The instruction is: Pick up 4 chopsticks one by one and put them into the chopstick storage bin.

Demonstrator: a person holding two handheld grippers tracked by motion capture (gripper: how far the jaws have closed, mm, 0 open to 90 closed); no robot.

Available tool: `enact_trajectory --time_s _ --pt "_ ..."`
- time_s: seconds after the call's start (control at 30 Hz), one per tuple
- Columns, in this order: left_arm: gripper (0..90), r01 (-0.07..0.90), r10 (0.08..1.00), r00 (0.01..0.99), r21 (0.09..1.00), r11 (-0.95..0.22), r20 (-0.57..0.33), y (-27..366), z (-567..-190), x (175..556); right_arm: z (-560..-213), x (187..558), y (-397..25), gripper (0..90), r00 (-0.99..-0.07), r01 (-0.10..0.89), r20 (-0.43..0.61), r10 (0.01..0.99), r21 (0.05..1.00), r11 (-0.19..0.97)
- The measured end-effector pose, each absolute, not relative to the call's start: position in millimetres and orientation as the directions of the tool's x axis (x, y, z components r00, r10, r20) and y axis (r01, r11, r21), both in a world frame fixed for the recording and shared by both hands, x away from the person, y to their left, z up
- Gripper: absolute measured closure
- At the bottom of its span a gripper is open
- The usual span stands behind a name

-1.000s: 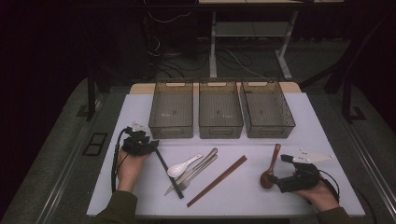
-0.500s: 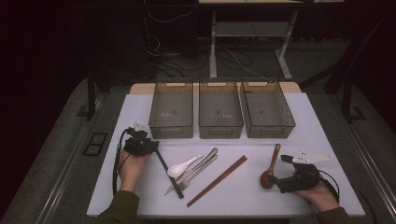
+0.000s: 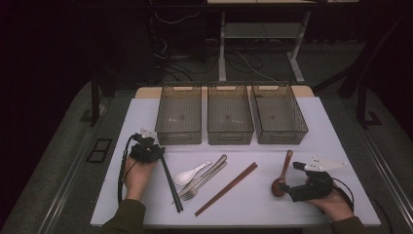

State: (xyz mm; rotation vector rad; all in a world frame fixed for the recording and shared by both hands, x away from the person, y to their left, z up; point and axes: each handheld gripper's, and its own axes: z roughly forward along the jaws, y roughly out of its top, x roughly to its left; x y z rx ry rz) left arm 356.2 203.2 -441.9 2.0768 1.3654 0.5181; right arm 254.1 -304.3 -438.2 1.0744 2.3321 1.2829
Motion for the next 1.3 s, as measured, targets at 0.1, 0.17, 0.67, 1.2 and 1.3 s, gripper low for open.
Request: enact_trajectory --time_s 0.1,0.17,0.67,1.2,1.3 --pt "67.4 0.686 0.917 0.399 0.664 -0.297 -0.001 203.9 -441.7 356.3 -438.2 254.2 -304.6 1.3 -0.687 0.478 0.11 0.718 0.813 0.333" --pt "69.0 0.686 0.917 0.399 0.665 -0.294 -0.007 204.6 -441.8 356.3 -438.2 254.1 -304.6 1.3 -0.687 0.479 0.11 0.719 0.812 0.333" --pt "75.4 0.684 0.909 0.417 0.664 -0.303 -0.015 207.6 -441.1 355.9 -438.2 253.7 -305.1 1.3 -0.685 0.481 0.111 0.72 0.811 0.333" --pt "80.1 0.66 0.868 0.495 0.667 -0.346 -0.04 201.3 -441.7 355.4 -438.1 253.7 -305.2 1.3 -0.684 0.481 0.111 0.721 0.812 0.332" --pt "80.4 0.647 0.846 0.531 0.668 -0.368 -0.048 196.0 -442.1 355.5 -438.2 253.9 -305.3 1.3 -0.685 0.48 0.109 0.72 0.812 0.333"
